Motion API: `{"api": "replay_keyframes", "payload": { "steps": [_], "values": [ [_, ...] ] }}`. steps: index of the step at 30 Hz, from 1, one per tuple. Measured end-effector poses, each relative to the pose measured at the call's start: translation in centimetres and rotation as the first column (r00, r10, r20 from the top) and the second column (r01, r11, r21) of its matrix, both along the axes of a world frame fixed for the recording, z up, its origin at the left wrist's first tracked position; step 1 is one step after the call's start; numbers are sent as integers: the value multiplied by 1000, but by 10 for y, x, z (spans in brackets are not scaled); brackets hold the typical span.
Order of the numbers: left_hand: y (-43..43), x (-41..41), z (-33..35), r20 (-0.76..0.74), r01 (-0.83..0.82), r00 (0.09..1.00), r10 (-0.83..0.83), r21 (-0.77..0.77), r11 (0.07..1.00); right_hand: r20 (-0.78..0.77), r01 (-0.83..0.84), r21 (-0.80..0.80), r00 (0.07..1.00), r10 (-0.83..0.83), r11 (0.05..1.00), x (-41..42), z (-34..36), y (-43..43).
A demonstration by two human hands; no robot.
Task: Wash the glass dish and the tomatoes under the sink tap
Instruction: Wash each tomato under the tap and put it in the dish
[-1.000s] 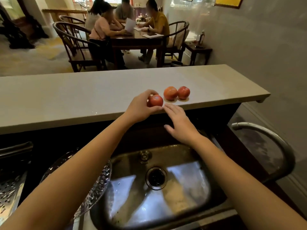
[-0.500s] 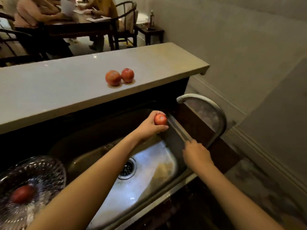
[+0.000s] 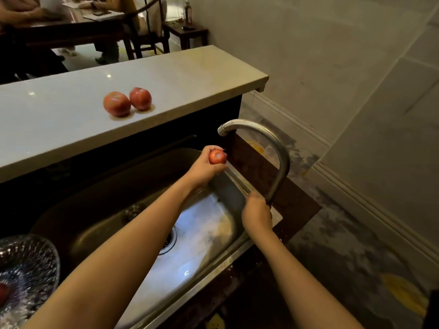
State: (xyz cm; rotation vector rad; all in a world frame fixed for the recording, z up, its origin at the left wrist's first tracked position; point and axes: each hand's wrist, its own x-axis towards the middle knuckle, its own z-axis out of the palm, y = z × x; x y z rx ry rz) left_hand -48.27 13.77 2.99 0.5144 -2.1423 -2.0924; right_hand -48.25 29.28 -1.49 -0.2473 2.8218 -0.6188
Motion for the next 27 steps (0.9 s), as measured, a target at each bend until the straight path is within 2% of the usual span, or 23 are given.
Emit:
{"api": "replay_keyframes", "payload": {
  "steps": [3,12,20,22,25,27],
  "values": [
    [0,0,0,3,4,1000,-4,-7,1000,19,25,-30,1000,-24,999,-3,-2,-2],
    [2,-2,2,7,2,1000,-2,-2,1000,-4,-12,9,1000,12,1000,-10,0,-4],
    [7,-7,9,21,6,1000,-6,10,1000,19,-38,100,999,37,994,-14,2,-5],
    [9,-8,10,18,13,1000,-13,15,1000,63,-34,62,998,30,998,-17,3,-3],
    [12,-7,12,5,36,999,-36,88,995,170,-37,-49,984,45,998,-23,17,-6],
    [16,-8,15,7,14,1000,-15,218,976,64,-62,-58,996,66,996,-28,33,-12]
  ]
}}
